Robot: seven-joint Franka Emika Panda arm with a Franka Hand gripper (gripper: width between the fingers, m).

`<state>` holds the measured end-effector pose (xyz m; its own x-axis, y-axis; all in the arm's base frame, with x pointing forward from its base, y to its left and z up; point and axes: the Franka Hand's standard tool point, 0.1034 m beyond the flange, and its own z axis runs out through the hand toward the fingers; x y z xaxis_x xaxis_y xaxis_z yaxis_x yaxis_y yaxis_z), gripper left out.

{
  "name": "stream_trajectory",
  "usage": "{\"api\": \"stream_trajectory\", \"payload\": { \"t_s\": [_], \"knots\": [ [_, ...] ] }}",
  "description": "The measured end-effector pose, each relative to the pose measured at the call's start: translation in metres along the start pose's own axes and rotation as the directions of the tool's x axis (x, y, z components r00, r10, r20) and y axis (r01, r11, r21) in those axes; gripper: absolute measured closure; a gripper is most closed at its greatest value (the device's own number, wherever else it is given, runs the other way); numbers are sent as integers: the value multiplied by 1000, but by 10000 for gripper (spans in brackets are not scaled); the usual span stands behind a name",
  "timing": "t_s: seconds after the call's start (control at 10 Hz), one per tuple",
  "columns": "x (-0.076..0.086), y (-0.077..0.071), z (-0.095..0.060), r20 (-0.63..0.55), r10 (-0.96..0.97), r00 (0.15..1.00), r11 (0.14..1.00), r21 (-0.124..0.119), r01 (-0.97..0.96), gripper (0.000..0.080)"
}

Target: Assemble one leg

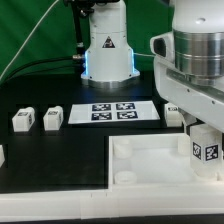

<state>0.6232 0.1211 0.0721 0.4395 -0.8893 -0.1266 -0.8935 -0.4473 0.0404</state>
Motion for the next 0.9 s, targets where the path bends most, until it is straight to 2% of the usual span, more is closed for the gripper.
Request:
{"api": "stream_trajectory", "payload": {
  "t_s": [0.1, 0.2, 0.4, 0.9],
  "knots": [
    [1, 0, -1, 0, -53, 999, 999, 0, 53, 153],
    [3, 0, -2, -4, -248, 969, 969, -2, 248, 153],
    [6, 1, -2, -3, -449, 894, 894, -2, 449, 151],
    [8, 2, -2, -2, -799, 601, 601, -5, 799, 151]
  ]
}}
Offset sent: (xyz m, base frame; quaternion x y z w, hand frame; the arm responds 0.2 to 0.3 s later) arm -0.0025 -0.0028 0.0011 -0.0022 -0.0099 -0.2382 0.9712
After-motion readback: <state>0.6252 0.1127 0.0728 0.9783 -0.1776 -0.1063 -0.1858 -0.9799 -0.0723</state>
